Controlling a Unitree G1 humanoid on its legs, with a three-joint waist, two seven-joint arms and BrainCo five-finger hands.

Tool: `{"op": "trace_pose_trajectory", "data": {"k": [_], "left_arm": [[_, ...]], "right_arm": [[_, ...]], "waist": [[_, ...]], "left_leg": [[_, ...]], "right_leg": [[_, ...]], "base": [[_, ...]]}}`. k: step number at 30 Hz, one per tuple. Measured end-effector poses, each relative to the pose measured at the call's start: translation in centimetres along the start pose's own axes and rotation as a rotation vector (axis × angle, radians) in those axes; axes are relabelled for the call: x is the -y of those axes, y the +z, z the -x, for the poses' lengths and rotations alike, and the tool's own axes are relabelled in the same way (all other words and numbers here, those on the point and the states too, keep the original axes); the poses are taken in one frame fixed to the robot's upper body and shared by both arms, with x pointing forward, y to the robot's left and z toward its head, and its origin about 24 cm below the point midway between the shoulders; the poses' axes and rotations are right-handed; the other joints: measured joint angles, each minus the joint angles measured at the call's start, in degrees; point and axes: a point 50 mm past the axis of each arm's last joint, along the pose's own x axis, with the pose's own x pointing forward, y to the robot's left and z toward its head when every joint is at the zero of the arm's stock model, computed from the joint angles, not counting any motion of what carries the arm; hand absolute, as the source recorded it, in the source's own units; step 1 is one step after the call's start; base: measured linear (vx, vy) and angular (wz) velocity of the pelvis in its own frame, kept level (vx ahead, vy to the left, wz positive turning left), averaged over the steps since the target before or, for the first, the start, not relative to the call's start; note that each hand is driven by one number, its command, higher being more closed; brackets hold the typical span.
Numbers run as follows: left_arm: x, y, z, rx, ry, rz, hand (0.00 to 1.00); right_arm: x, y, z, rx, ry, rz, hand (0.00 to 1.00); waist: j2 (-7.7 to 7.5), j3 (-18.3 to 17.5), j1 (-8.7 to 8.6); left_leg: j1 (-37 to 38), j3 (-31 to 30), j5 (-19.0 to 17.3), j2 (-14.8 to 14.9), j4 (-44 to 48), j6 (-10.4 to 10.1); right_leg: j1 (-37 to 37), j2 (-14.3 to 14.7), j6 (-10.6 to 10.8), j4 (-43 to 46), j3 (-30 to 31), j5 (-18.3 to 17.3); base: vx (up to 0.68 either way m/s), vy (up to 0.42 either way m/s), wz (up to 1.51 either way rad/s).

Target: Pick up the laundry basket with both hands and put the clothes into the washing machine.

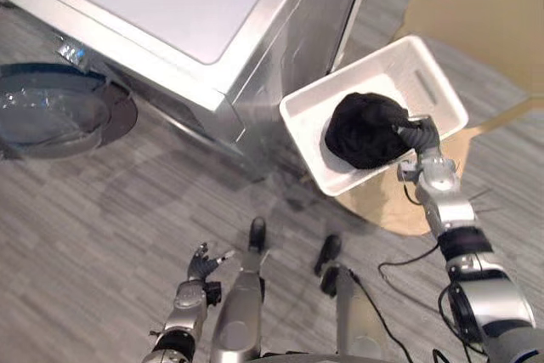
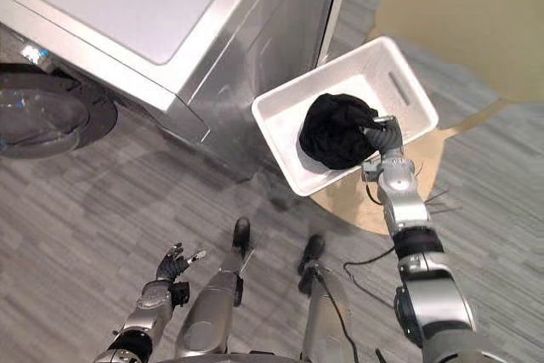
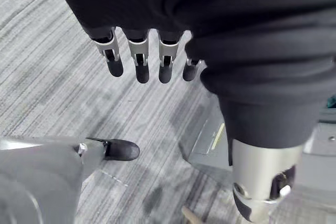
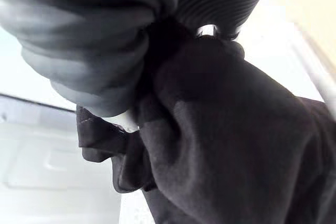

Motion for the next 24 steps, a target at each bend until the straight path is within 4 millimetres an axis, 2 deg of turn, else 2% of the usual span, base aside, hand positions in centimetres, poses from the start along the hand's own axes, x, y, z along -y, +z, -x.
{"op": "trace_pose_trajectory", "data": {"k": [4,8,14,19,22,23,24], "left_arm": [[-1.2,-2.2,0.8,-0.069,0.045,0.032,0.0],[-2.9,-4.9,1.8,-0.157,0.112,0.078,0.0],[-3.5,-7.0,3.0,-0.219,0.132,0.065,0.0],[-3.5,-7.3,3.2,-0.224,0.132,0.067,0.0],[-3.3,-6.5,2.9,-0.195,0.128,0.07,0.0],[-3.0,-5.6,2.5,-0.158,0.122,0.078,0.0],[-3.0,-4.9,2.3,-0.128,0.122,0.081,0.0]], "right_arm": [[-0.5,-0.6,2.8,0.036,-0.023,-0.207,1.0],[-1.9,0.6,5.1,0.134,-0.01,-0.388,1.0],[-2.2,2.5,6.3,0.241,0.05,-0.444,1.0],[-2.6,3.2,6.8,0.278,0.087,-0.462,1.0],[-2.9,3.5,7.0,0.294,0.09,-0.482,1.0],[-2.8,4.0,7.1,0.319,0.083,-0.493,1.0],[-2.9,4.4,7.3,0.338,0.082,-0.502,1.0]], "waist": [[0.22,-3.45,-0.25],[0.22,-7.34,-1.3],[0.12,-9.51,-1.32],[0.1,-9.82,-1.38],[-0.15,-9.57,-1.52],[0.38,-9.41,-1.42],[0.47,-9.3,-1.58]], "left_leg": [[2.9,0.19,-1.48,-0.11,-0.01,0.05],[6.19,0.38,-2.91,-0.36,-0.01,0.44],[11.37,3.31,-4.62,-0.78,-0.01,1.05],[12.92,6.12,-5.18,-0.04,0.0,1.23],[11.2,6.46,-6.81,-0.1,3.66,1.61],[8.88,6.12,-7.76,1.08,6.2,2.94],[8.03,5.44,-7.85,1.22,6.93,3.07]], "right_leg": [[4.88,0.49,0.7,-4.71,0.06,1.53],[10.23,1.06,1.29,-9.25,0.36,2.99],[15.56,1.48,1.27,-13.0,2.95,4.43],[15.36,2.04,1.01,-12.75,5.83,4.99],[13.35,1.84,1.5,-8.42,7.69,4.21],[12.68,2.21,5.55,-5.58,10.64,1.88],[10.69,1.8,4.69,0.75,12.14,-1.68]], "base": [[0.08,0.019,-0.04],[0.11,0.025,0.01],[0.08,0.024,-0.22],[0.01,-0.001,-0.33],[-0.04,0.013,-0.06],[-0.08,-0.015,0.28],[-0.1,-0.072,0.83]]}}
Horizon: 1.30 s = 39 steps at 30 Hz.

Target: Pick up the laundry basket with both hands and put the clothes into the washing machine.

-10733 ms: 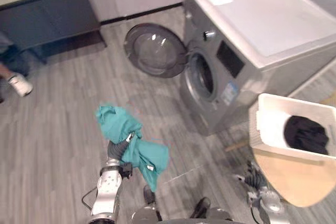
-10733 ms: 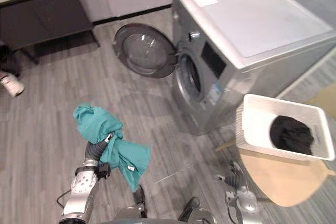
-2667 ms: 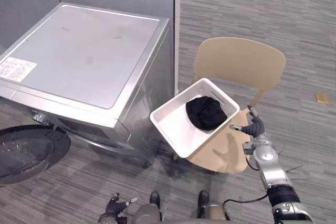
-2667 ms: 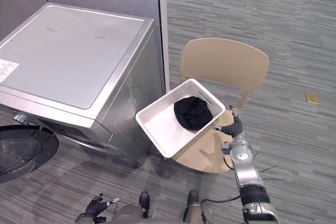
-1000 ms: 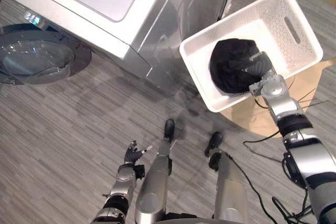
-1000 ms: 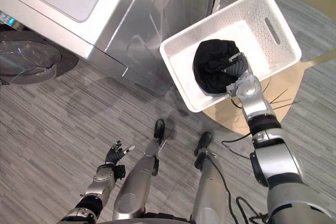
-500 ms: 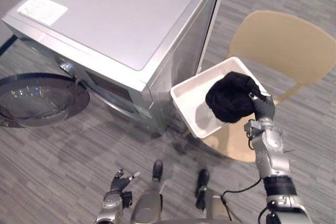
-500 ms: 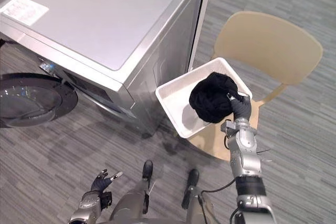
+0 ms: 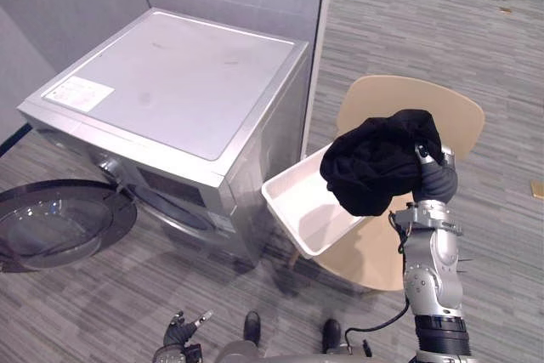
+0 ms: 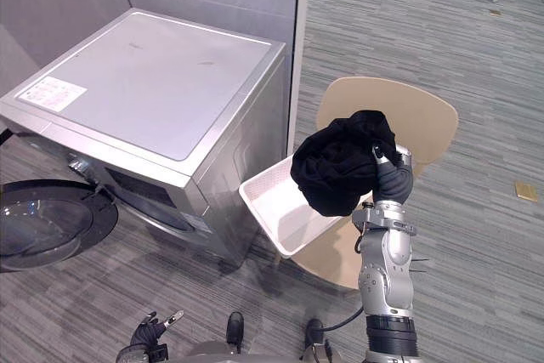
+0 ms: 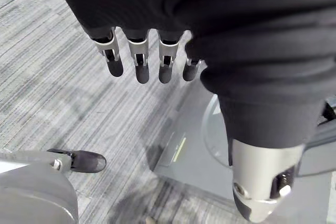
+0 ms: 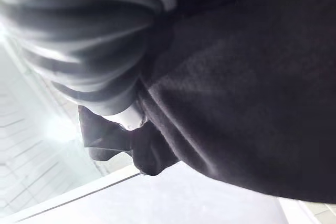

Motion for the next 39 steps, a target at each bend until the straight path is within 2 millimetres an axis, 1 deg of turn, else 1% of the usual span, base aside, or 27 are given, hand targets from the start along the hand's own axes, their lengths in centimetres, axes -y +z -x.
{"op": "trace_pose_trajectory", "data": {"k": [1,3,4,5,6,7,8,10,11,12,13,14,15,16,17,18,19,20,22,23,25,27,29,35,36,37,39], "left_arm": [[0.2,1.5,-0.1,0.071,-0.005,0.011,0.0],[0.5,2.7,0.0,0.128,-0.009,0.033,0.0],[0.8,3.5,0.3,0.167,-0.012,0.063,0.0],[1.1,4.0,0.4,0.192,-0.016,0.082,0.0],[1.7,5.1,0.7,0.245,-0.021,0.13,0.0],[3.0,5.8,1.2,0.279,-0.057,0.174,0.0],[3.9,5.9,1.7,0.297,-0.087,0.197,0.0],[4.5,6.5,2.7,0.345,-0.123,0.213,0.0],[4.8,7.1,3.2,0.376,-0.144,0.222,0.0],[5.0,7.6,3.4,0.401,-0.158,0.228,0.0],[5.3,8.6,3.8,0.445,-0.176,0.235,0.0],[5.6,9.9,4.6,0.513,-0.206,0.236,0.0],[5.7,10.5,5.0,0.546,-0.22,0.238,0.0],[5.6,11.1,5.7,0.594,-0.24,0.239,0.0],[5.7,12.7,6.5,0.683,-0.278,0.223,0.0],[5.5,14.0,7.1,0.755,-0.299,0.21,0.0],[5.3,14.5,7.4,0.785,-0.302,0.207,0.0],[5.1,15.4,7.9,0.836,-0.314,0.192,0.0],[5.5,16.6,8.8,0.909,-0.352,0.185,0.0],[6.1,17.6,9.6,0.968,-0.391,0.17,0.0],[6.8,19.0,10.5,1.051,-0.442,0.103,0.0],[7.7,19.8,11.1,1.104,-0.495,-0.01,0.0],[8.5,20.1,11.5,1.139,-0.529,-0.094,0.0],[12.2,20.0,12.2,1.207,-0.621,-0.341,0.0],[12.5,20.0,12.1,1.208,-0.624,-0.358,1.0],[13.1,20.0,12.0,1.212,-0.625,-0.395,1.0],[13.8,20.2,11.8,1.223,-0.613,-0.43,1.0]], "right_arm": [[-0.4,1.0,0.3,0.056,0.004,-0.018,1.0],[-1.4,1.4,0.1,0.09,0.031,-0.043,1.0],[-2.5,1.9,-0.1,0.117,0.061,-0.062,1.0],[-3.0,2.1,-0.3,0.133,0.077,-0.071,1.0],[-3.8,2.5,-0.7,0.16,0.103,-0.09,1.0],[-4.1,2.8,-0.9,0.176,0.113,-0.094,1.0],[-4.2,2.8,-0.8,0.175,0.115,-0.093,1.0],[-4.3,2.8,-0.8,0.172,0.119,-0.091,1.0],[-4.1,3.0,-0.9,0.174,0.133,-0.069,1.0],[-4.1,3.1,-1.0,0.177,0.141,-0.057,1.0],[-4.2,3.3,-1.2,0.181,0.156,-0.046,1.0],[-4.3,3.5,-1.4,0.189,0.177,-0.021,1.0],[-4.4,3.5,-1.4,0.189,0.185,-0.011,1.0],[-4.4,3.6,-1.4,0.183,0.199,0.002,1.0],[-4.4,3.4,-1.7,0.179,0.209,0.008,1.0],[-4.4,2.9,-2.2,0.162,0.227,0.025,1.0],[-4.6,2.6,-2.6,0.149,0.244,0.033,1.0],[-4.8,1.9,-2.9,0.118,0.269,0.044,1.0],[-4.5,1.3,-3.0,0.086,0.282,0.066,1.0],[-4.3,1.0,-3.1,0.071,0.293,0.091,1.0],[-4.5,0.0,-2.9,0.02,0.321,0.105,1.0],[-5.9,-2.4,-2.1,-0.088,0.394,0.084,1.0],[-7.7,-4.0,-1.2,-0.156,0.485,0.06,1.0],[-13.3,-5.6,1.0,-0.236,0.72,-0.075,1.0],[-13.8,-5.7,1.2,-0.246,0.74,-0.092,1.0],[-14.9,-6.0,2.0,-0.271,0.79,-0.126,1.0],[-15.8,-6.2,2.5,-0.295,0.828,-0.154,1.0]], "waist": [[-0.47,-0.05,0.11],[-1.4,-0.49,1.17],[-2.22,-0.98,2.42],[-2.17,-0.95,2.87],[-1.74,-0.82,4.32],[0.29,-0.55,5.68],[1.89,-0.73,5.96],[2.75,-0.46,5.17],[2.81,-0.41,4.5],[1.97,-0.06,4.5],[1.07,0.54,4.6],[1.45,0.23,4.61],[1.59,0.18,4.59],[3.01,-0.48,4.45],[3.11,-0.4,3.31],[2.5,-0.74,2.96],[2.32,-0.6,3.18],[1.99,-0.43,2.95],[3.11,-1.08,2.51],[3.9,-1.48,2.08],[3.83,-1.42,1.86],[2.73,-1.6,1.84],[2.57,-1.67,1.83],[2.36,-1.99,1.67],[2.34,-2.01,1.66],[2.34,-2.12,1.65],[2.34,-2.2,1.61]], "left_leg": [[-1.19,-2.83,0.31,-0.55,1.47,-0.4],[-2.73,-4.28,0.89,-1.26,2.83,-1.19],[-4.79,-5.1,1.06,-1.84,4.73,-1.46],[-5.99,-5.3,1.15,-2.0,5.71,-1.6],[-7.83,-5.41,1.64,-1.73,6.81,-2.36],[-9.07,-6.33,2.3,-0.63,7.11,-3.35],[-10.15,-7.57,2.48,0.44,7.12,-3.15],[-10.59,-8.18,2.13,1.4,5.19,-2.27],[-10.55,-6.79,-0.57,1.94,2.98,-0.31],[-10.79,-4.57,-1.59,1.98,2.95,0.4],[-11.44,-1.36,-1.4,1.87,4.97,0.2],[-12.22,2.48,-1.26,1.56,12.22,0.44],[-11.94,3.31,-0.99,1.73,15.84,0.8],[-11.16,4.38,-0.16,1.84,18.01,0.65],[-11.04,3.45,4.01,0.96,13.64,-0.48],[-8.28,1.53,8.59,-0.15,5.08,-1.61],[-7.77,1.97,6.85,-0.21,6.42,-0.98],[-6.08,2.93,2.77,-0.25,9.29,-0.16],[0.57,3.72,2.44,0.21,2.57,-0.85],[2.59,3.41,3.24,0.84,-2.33,-2.08],[3.61,2.95,2.71,0.94,-4.38,-2.67],[4.4,3.45,2.71,0.07,-4.95,-2.64],[5.83,3.95,3.08,-0.62,-5.91,-2.13],[7.13,4.12,3.91,-1.21,-6.94,-1.31],[7.17,4.14,4.08,-1.18,-6.95,-1.2],[7.18,4.32,4.31,-1.07,-6.96,-1.25],[7.19,4.46,4.36,-1.0,-6.96,-1.28]], "right_leg": [[-1.68,-0.55,-0.44,14.74,1.99,-6.89],[-0.44,-1.33,0.54,20.58,4.02,-10.32],[1.41,-1.72,0.11,18.91,4.9,-13.18],[2.11,-1.41,-0.56,16.92,5.02,-14.61],[3.28,-0.56,-3.08,12.77,3.7,-16.97],[4.05,0.7,-4.35,9.76,2.14,-17.64],[4.03,2.17,-5.0,9.4,0.34,-17.15],[2.9,3.0,-6.65,11.73,-2.82,-17.97],[2.83,2.85,-7.72,11.97,-5.45,-17.66],[2.7,1.69,-8.46,11.47,-6.38,-17.23],[2.25,0.64,-9.59,11.38,-7.52,-16.54],[1.86,-0.7,-9.91,11.38,-9.63,-15.97],[1.71,-0.76,-9.94,11.56,-10.47,-15.91],[1.71,-0.16,-9.93,12.17,-11.77,-15.96],[1.75,-0.16,-10.31,11.08,-13.38,-15.46],[2.36,-0.94,-10.54,6.77,-15.25,-12.98],[2.84,-0.98,-10.66,5.28,-15.68,-11.75],[3.84,-1.15,-10.31,3.14,-16.82,-9.97],[5.55,-0.57,-9.25,0.64,-18.68,-8.44],[5.65,-0.08,-8.87,0.37,-19.73,-8.06],[5.81,0.02,-8.03,0.4,-20.26,-7.63],[6.32,-0.64,-6.49,0.12,-19.4,-6.59],[7.0,-1.02,-5.81,0.02,-18.53,-6.18],[7.41,-1.66,-5.52,-0.14,-17.87,-5.47],[7.43,-1.58,-5.61,-0.27,-17.81,-5.33],[7.49,-1.27,-5.75,-0.78,-17.57,-4.9],[7.77,-0.88,-5.69,-1.61,-17.45,-4.39]], "base": [[-0.03,-0.112,0.85],[-0.04,-0.184,0.66],[-0.1,-0.23,0.44],[-0.22,-0.325,0.39],[-0.28,-0.281,0.23],[-0.31,-0.241,0.34],[-0.22,-0.122,0.39],[-0.25,-0.162,0.85],[-0.24,-0.209,1.05],[-0.2,-0.141,0.9],[-0.14,-0.085,0.87],[-0.13,-0.068,0.78],[-0.08,-0.075,0.81],[-0.12,-0.058,0.96],[-0.15,-0.033,1.11],[-0.14,-0.016,0.92],[-0.08,0.018,0.53],[-0.05,0.019,0.53],[-0.05,0.049,0.58],[-0.09,0.113,0.4],[-0.12,0.133,0.22],[-0.1,0.137,-0.08],[-0.07,0.099,-0.12],[-0.06,0.046,-0.03],[-0.02,0.001,-0.08],[-0.01,-0.004,-0.07],[0.0,-0.001,-0.07]]}}
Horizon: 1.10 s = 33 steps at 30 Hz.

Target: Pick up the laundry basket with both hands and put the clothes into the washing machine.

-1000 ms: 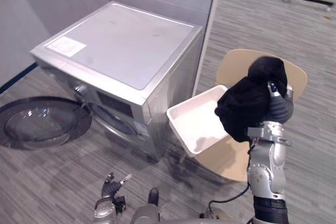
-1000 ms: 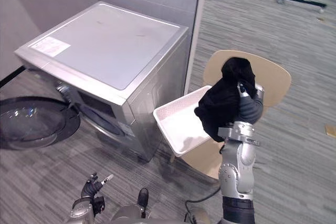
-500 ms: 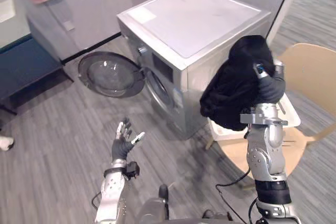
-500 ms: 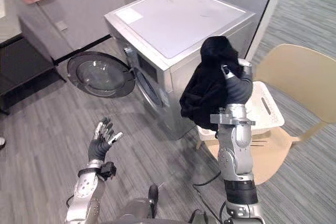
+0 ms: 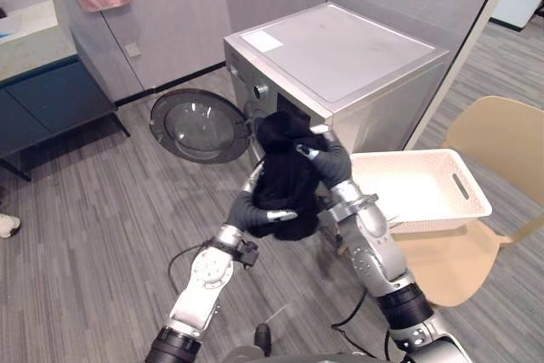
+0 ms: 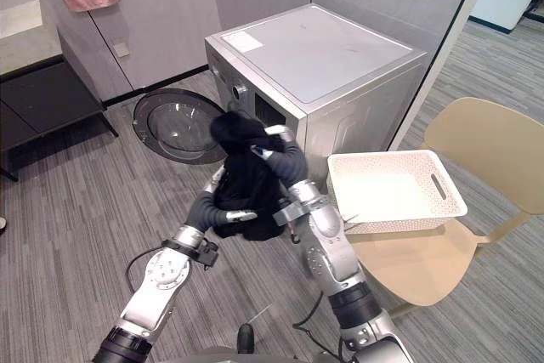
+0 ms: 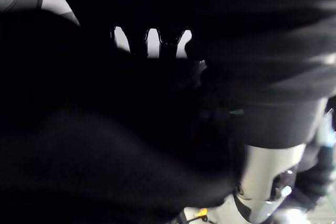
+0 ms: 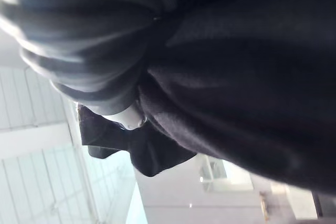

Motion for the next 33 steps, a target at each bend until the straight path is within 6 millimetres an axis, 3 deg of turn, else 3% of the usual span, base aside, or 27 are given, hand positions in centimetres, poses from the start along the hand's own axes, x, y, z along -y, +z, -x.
{"op": "trace_pose_trajectory", "data": {"k": [7,8,15,21,25,27,33], "left_arm": [[0.6,-0.1,-0.4,0.005,0.008,-0.044,1.0],[0.5,-0.1,-0.4,0.007,0.012,-0.043,1.0],[-0.3,-0.7,0.1,-0.031,0.094,-0.012,1.0],[-1.8,-2.7,2.4,-0.155,0.25,0.067,1.0],[-3.4,-3.8,4.1,-0.218,0.355,0.099,1.0],[-4.3,-4.4,5.2,-0.256,0.416,0.106,1.0],[-5.9,-6.0,8.4,-0.37,0.548,0.103,1.0]], "right_arm": [[-0.9,-0.4,-0.4,-0.009,0.016,-0.058,1.0],[-0.9,-0.4,-0.4,-0.008,0.017,-0.061,0.0],[-0.6,-0.5,-0.1,-0.018,0.0,-0.051,0.0],[2.8,-0.4,2.6,-0.057,-0.175,0.156,0.0],[5.8,1.4,5.2,-0.06,-0.35,0.412,0.0],[7.4,2.8,7.4,-0.068,-0.473,0.568,0.0],[9.5,2.7,13.7,-0.24,-0.706,0.79,0.0]], "waist": [[-0.92,-2.16,-0.24],[-0.93,-2.17,-0.32],[-1.1,-2.28,-0.62],[-1.39,-2.45,-0.87],[-1.4,-2.46,-1.43],[-1.4,-2.46,-1.52],[-1.39,-2.45,-1.7]], "left_leg": [[-0.24,0.92,0.09,0.7,-0.04,-0.13],[-0.24,0.92,0.16,0.79,-0.04,-0.23],[-0.27,0.9,0.29,1.25,-0.07,-0.41],[-0.24,0.87,0.28,1.35,-0.09,-0.42],[-0.24,0.87,0.28,1.35,-0.08,-0.42],[-0.23,0.89,0.26,1.38,-0.08,-0.43],[-0.24,1.24,0.21,1.75,-0.16,-0.49]], "right_leg": [[0.71,1.55,-0.56,-3.74,0.83,2.23],[1.15,1.96,-0.57,-4.57,0.84,2.73],[1.72,2.97,-0.75,-7.07,0.91,3.92],[2.36,3.29,-0.73,-8.07,0.9,4.29],[2.61,3.35,-0.73,-8.0,0.9,4.29],[2.61,3.43,-0.73,-8.01,0.92,4.28],[2.36,3.58,-0.74,-8.0,1.35,4.24]], "base": [[0.03,-0.013,-0.1],[0.0,0.0,0.0],[0.0,0.0,0.0],[0.01,0.0,0.0],[0.01,0.001,0.0],[0.02,0.003,0.0],[0.01,0.001,-0.02]]}}
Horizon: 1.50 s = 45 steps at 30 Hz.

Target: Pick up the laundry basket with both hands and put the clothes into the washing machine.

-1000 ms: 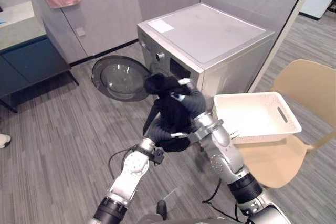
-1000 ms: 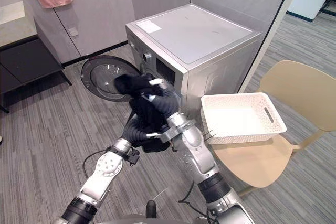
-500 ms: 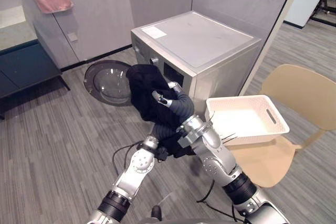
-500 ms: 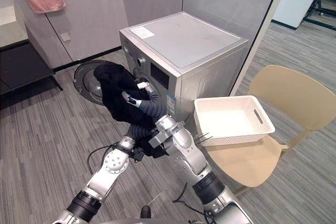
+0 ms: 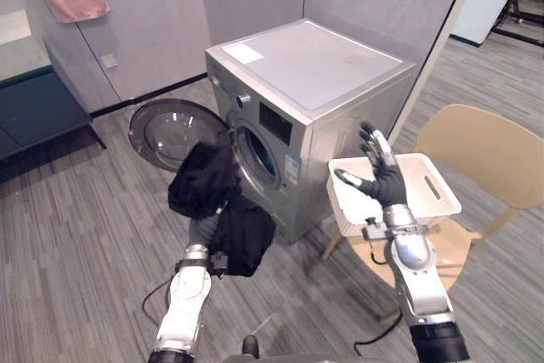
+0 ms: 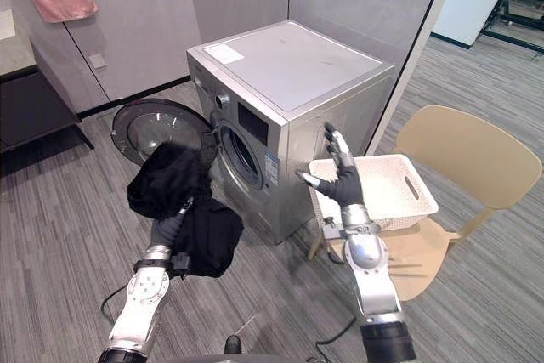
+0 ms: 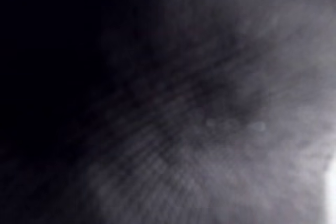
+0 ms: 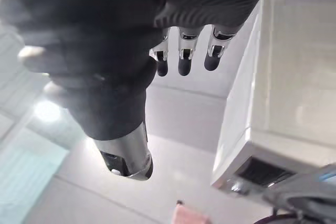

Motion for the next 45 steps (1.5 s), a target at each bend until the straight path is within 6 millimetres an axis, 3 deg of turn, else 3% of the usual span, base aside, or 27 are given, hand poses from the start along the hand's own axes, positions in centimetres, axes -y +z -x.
{"op": "trace_pose_trajectory", "data": {"k": [3,6,7,12,13,17,18,19,20,22,23,24,26,28,29,31,32,33,34,36,37,40,41,42,43,44,45], "left_arm": [[-0.9,-1.0,0.6,-0.053,0.041,0.006,1.0],[-1.7,-3.0,1.3,-0.149,0.074,0.015,1.0],[-1.8,-3.5,1.5,-0.174,0.079,0.019,1.0],[-2.1,-7.3,3.5,-0.375,0.089,0.039,1.0],[-2.4,-8.5,4.6,-0.443,0.091,0.041,1.0],[-3.1,-9.4,5.7,-0.506,0.128,0.053,1.0],[-3.1,-9.4,5.7,-0.507,0.129,0.056,1.0],[-2.8,-9.3,5.4,-0.504,0.127,0.064,1.0],[-2.5,-9.2,5.3,-0.499,0.122,0.075,1.0],[-2.0,-9.3,5.4,-0.508,0.124,0.094,1.0],[-2.0,-9.7,5.6,-0.528,0.126,0.095,1.0],[-2.1,-9.8,5.7,-0.536,0.13,0.092,1.0],[-2.6,-10.1,5.8,-0.548,0.149,0.087,1.0],[-2.6,-10.0,5.5,-0.541,0.145,0.086,1.0],[-2.5,-10.1,5.9,-0.55,0.141,0.086,1.0],[-2.2,-10.1,6.0,-0.55,0.121,0.078,1.0],[-2.4,-10.0,5.8,-0.542,0.112,0.062,1.0],[-2.6,-9.9,5.6,-0.535,0.11,0.055,1.0],[-2.9,-9.6,5.0,-0.515,0.106,0.041,1.0],[-3.1,-9.2,4.3,-0.492,0.105,0.032,1.0],[-3.1,-8.9,3.7,-0.475,0.1,0.028,1.0],[-2.4,-8.1,2.4,-0.436,0.084,0.025,1.0],[-2.2,-8.1,2.3,-0.434,0.078,0.027,1.0],[-1.5,-7.9,2.2,-0.423,0.05,0.026,1.0],[-1.2,-7.8,2.0,-0.418,0.043,0.03,1.0],[-0.7,-7.5,1.7,-0.405,0.038,0.051,1.0],[-0.3,-7.8,2.3,-0.425,0.051,0.078,1.0]], "right_arm": [[1.3,-2.8,1.8,-0.139,-0.04,0.081,0.0],[2.2,-8.6,4.9,-0.441,-0.049,0.114,0.0],[2.1,-9.6,5.6,-0.497,-0.043,0.122,0.0],[2.3,-15.3,11.5,-0.875,-0.032,0.127,0.0],[2.1,-16.5,13.5,-0.982,-0.032,0.122,0.0],[1.6,-17.2,15.0,-1.067,-0.06,0.096,0.0],[1.6,-17.2,15.1,-1.069,-0.072,0.091,0.0],[1.6,-17.2,15.3,-1.079,-0.11,0.067,0.0],[1.8,-17.2,15.3,-1.081,-0.126,0.069,0.0],[2.0,-17.3,15.1,-1.084,-0.133,0.076,0.0],[2.1,-17.4,14.4,-1.077,-0.132,0.076,0.0],[1.7,-17.3,13.7,-1.061,-0.122,0.068,0.0],[0.6,-17.0,11.9,-1.016,-0.111,0.037,0.0],[0.3,-17.0,11.5,-1.007,-0.107,0.027,0.0],[0.2,-16.9,11.3,-1.0,-0.103,0.027,0.0],[0.3,-16.7,11.4,-0.991,-0.096,0.037,0.0],[-0.3,-16.6,11.7,-0.988,-0.071,0.038,0.0],[-0.5,-16.5,11.7,-0.986,-0.063,0.034,0.0],[-1.0,-16.4,11.6,-0.979,-0.045,0.028,0.0],[-1.1,-16.5,12.0,-0.989,-0.043,0.027,0.0],[-0.9,-16.5,12.3,-0.996,-0.045,0.031,0.0],[-0.7,-16.7,13.2,-1.019,-0.047,0.037,0.0],[-0.6,-16.7,13.6,-1.03,-0.046,0.041,0.0],[-0.4,-16.8,14.2,-1.043,-0.043,0.047,0.0],[-0.4,-16.8,14.0,-1.037,-0.043,0.049,0.0],[-0.5,-16.5,13.4,-1.011,-0.039,0.044,0.0],[-0.5,-16.0,12.5,-0.97,-0.038,0.042,0.0]], "waist": [[-0.01,-0.01,-0.1],[-0.02,-0.01,-0.13],[-0.02,-0.01,-0.14],[0.25,0.17,0.03],[0.2,0.52,0.12],[-0.23,2.65,0.51],[-0.39,2.96,0.43],[-0.85,3.01,0.08],[-1.45,3.51,0.14],[-0.53,3.84,0.39],[-0.6,4.23,0.4],[-1.09,4.55,0.47],[-2.36,5.64,1.15],[-3.61,6.46,2.02],[-3.73,6.87,1.9],[-3.57,7.24,1.06],[-2.81,8.12,-0.3],[-2.7,8.5,-1.01],[-3.22,9.62,-1.9],[-3.78,10.18,-3.1],[-3.64,10.67,-3.93],[-4.15,11.72,-5.34],[-4.3,11.41,-6.07],[-3.65,10.61,-6.84],[-2.88,10.97,-6.76],[-1.41,11.72,-6.16],[-0.17,11.99,-5.55]], "left_leg": [[-0.12,0.01,-0.23,0.07,-0.3,-0.31],[-0.58,-0.17,-0.33,0.22,-0.32,-0.44],[-0.66,-0.2,-0.33,0.25,-0.32,-0.45],[-3.29,-2.04,0.0,0.21,-0.32,-0.87],[-4.13,-3.56,0.14,0.0,-0.16,-1.03],[-5.66,-6.4,0.98,-1.2,0.04,-0.59],[-6.29,-4.82,0.22,-1.14,0.04,0.56],[-7.85,1.36,-1.87,-0.76,1.64,3.6],[-8.81,7.28,-2.47,-0.21,2.62,4.55],[-9.71,17.31,-2.07,1.36,4.71,5.13],[-10.34,20.18,-0.14,1.61,6.47,3.71],[-10.65,20.06,-0.58,0.7,6.97,4.11],[-11.05,19.11,-2.81,-0.57,8.43,4.37],[-11.17,18.9,-6.89,-1.32,11.83,4.55],[-11.45,17.92,-11.56,-1.39,15.88,4.35],[-10.14,16.91,-14.85,-1.94,18.29,4.86],[-9.04,14.82,-16.46,-1.87,19.21,5.08],[-8.61,13.77,-16.8,-1.73,19.2,5.29],[-6.4,12.22,-17.03,-1.77,17.9,5.28],[-3.82,10.52,-17.85,-2.13,16.2,4.87],[-1.76,9.11,-18.49,-2.38,15.07,4.52],[3.85,6.16,-19.65,-3.57,13.27,2.07],[5.5,4.4,-21.3,-3.45,13.56,0.45],[6.47,2.34,-22.29,-2.21,15.3,-1.41],[5.77,2.2,-22.6,-1.32,18.02,-1.98],[0.98,2.93,-22.36,2.4,31.27,-3.14],[-4.06,3.24,-17.75,6.49,46.43,-4.08]], "right_leg": [[-0.16,0.06,0.24,-0.03,0.08,-0.21],[-0.4,0.28,0.25,-0.14,0.01,-0.22],[-0.44,0.28,0.25,-0.15,-0.01,-0.22],[-2.19,0.28,0.09,0.17,-1.87,-0.45],[-2.28,0.11,0.32,0.42,-3.48,-1.05],[-2.32,-2.43,0.64,5.36,-9.35,-4.76],[-2.31,-3.08,0.6,6.11,-11.43,-5.32],[-2.37,-4.67,1.21,6.24,-15.07,-5.81],[-2.37,-5.84,1.43,6.5,-17.06,-5.95],[-2.28,-7.64,2.59,8.32,-19.65,-6.74],[-2.26,-9.03,3.52,10.35,-20.82,-7.56],[-2.11,-9.93,3.61,10.25,-20.73,-7.48],[-1.01,-10.75,4.73,8.6,-20.97,-6.84],[0.58,-11.88,5.52,8.26,-21.16,-6.55],[0.33,-14.58,5.86,13.87,-19.66,-7.43],[-5.86,-19.48,0.87,31.04,-11.45,-6.16],[-11.95,-18.45,1.14,41.03,-1.28,-7.52],[-13.6,-16.69,2.07,42.87,1.47,-9.09],[-17.02,-12.86,2.18,43.97,5.2,-11.77],[-22.42,-9.02,1.91,39.36,5.97,-12.46],[-25.44,-6.93,2.29,33.15,5.14,-11.31],[-26.47,-4.66,1.86,10.85,3.79,-1.18],[-26.97,-4.57,-0.01,10.35,4.82,4.01],[-27.2,-4.16,-3.99,15.04,4.48,6.75],[-27.09,-3.87,-4.56,16.98,3.55,4.87],[-25.03,-2.62,-6.16,18.67,2.42,1.93],[-21.84,0.1,-7.34,18.27,2.42,-0.13]], "base": [[0.0,0.0,-0.01],[0.0,0.0,0.0],[0.0,0.0,0.0],[0.03,-0.004,0.2],[0.05,-0.011,0.41],[0.04,-0.009,0.69],[0.01,0.008,1.5],[0.06,0.032,1.43],[0.15,0.06,1.48],[0.25,0.108,0.91],[0.23,0.089,0.64],[0.21,0.079,0.47],[0.21,0.1,0.2],[0.19,0.117,0.13],[0.19,0.168,0.14],[0.2,0.191,0.29],[0.2,0.134,0.43],[0.28,0.102,0.65],[0.31,0.049,0.54],[0.37,0.022,0.6],[0.38,-0.015,0.84],[0.49,-0.081,0.82],[0.74,-0.226,1.18],[0.62,-0.199,1.03],[0.78,-0.297,0.71],[0.64,-0.267,0.06],[0.77,-0.308,-0.25]]}}
